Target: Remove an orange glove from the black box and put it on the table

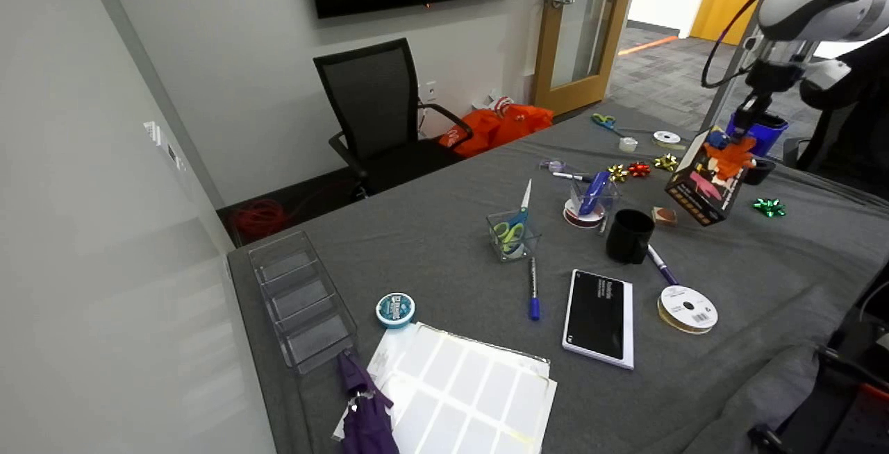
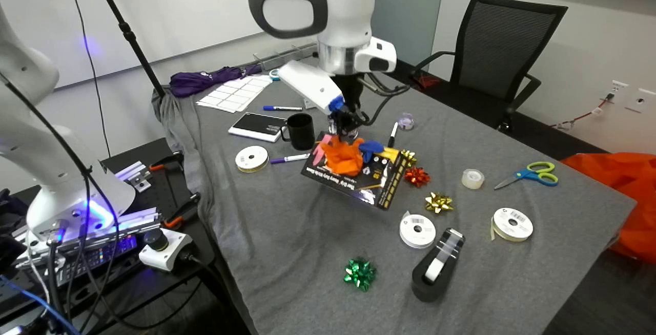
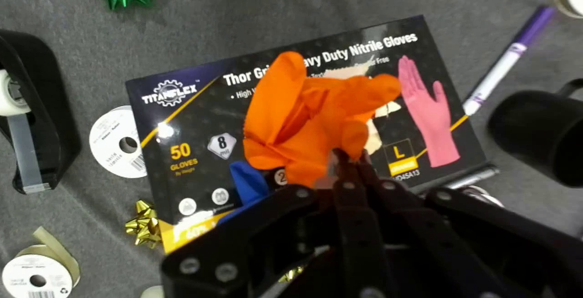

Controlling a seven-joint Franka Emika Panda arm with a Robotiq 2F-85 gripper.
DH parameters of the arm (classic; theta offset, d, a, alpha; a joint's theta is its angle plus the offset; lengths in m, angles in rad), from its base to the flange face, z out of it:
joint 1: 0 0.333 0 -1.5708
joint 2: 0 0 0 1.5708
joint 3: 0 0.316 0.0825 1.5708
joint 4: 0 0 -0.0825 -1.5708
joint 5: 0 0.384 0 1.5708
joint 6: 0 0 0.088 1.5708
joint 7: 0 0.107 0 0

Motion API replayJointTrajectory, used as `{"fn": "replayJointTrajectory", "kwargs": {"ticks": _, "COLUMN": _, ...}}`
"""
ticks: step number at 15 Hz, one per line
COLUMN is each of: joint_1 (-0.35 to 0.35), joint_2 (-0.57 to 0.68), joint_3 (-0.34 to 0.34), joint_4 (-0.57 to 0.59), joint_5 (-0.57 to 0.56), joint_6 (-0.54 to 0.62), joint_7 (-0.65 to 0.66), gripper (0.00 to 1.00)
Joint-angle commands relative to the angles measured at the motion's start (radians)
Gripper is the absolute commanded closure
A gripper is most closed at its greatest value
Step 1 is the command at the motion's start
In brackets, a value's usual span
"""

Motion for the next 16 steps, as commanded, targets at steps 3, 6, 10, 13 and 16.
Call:
{"fn": "replayJointTrajectory", "kwargs": {"ticks": 3, "joint_1": 0.017, "joint_2": -0.08, "joint_3": -0.04, "joint_4": 0.018, "joint_5": 0.032, "joint_6": -0.103, "joint_7": -0.042, "gripper": 1.0}}
{"fn": "replayJointTrajectory", "kwargs": {"ticks": 6, "joint_1": 0.035, "joint_2": 0.018, "joint_3": -0.055, "joint_4": -0.009, "joint_5": -0.012, "joint_6": 0.159, "joint_7": -0.007, "gripper": 1.0}}
{"fn": "replayJointTrajectory", "kwargs": {"ticks": 10, "joint_1": 0.016, "joint_2": 0.066, "joint_3": -0.031, "joint_4": -0.048, "joint_5": -0.009, "joint_6": 0.291, "joint_7": -0.014, "gripper": 1.0}}
{"fn": "replayJointTrajectory", "kwargs": {"ticks": 13, "joint_1": -0.016, "joint_2": -0.013, "joint_3": -0.01, "joint_4": -0.045, "joint_5": 0.021, "joint_6": 0.117, "joint_7": -0.064, "gripper": 1.0}}
{"fn": "replayJointTrajectory", "kwargs": {"ticks": 16, "joint_1": -0.016, "joint_2": -0.058, "joint_3": -0.027, "joint_4": 0.0, "joint_5": 0.044, "joint_6": -0.056, "joint_7": -0.097, "gripper": 1.0}}
